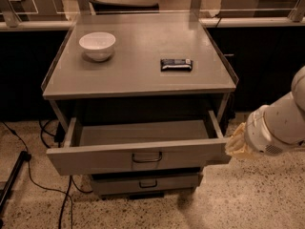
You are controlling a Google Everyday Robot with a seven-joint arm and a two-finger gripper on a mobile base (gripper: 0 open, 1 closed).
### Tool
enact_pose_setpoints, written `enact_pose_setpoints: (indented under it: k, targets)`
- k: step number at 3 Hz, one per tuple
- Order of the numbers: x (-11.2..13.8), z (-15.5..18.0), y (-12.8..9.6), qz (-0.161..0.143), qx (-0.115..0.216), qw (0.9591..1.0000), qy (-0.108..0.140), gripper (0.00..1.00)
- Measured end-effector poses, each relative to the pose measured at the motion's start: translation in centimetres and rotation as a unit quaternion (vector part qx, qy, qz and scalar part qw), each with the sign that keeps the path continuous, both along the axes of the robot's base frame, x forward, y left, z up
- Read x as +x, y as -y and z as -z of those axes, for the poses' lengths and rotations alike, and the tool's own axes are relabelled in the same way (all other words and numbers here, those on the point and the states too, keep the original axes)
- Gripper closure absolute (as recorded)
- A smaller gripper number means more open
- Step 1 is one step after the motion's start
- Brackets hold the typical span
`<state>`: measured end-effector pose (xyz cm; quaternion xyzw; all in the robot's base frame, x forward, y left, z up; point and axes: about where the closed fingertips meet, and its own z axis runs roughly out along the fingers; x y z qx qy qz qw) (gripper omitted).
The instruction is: Close top drawer
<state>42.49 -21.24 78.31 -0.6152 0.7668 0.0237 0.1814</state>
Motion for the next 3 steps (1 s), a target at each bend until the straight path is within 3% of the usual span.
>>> enact_pose_setpoints:
  k: [1,2,3]
  targets:
    - [0.3,3.0,0.9,-0.011,-0.014,0.9995,0.024,1.00]
    - [1.2,6.4,1.5,-0.009,-0.003,0.9989,0.045,1.00]
    - [2.8,10.4,0.7,-0.023,0.029,0.9977,0.057,1.00]
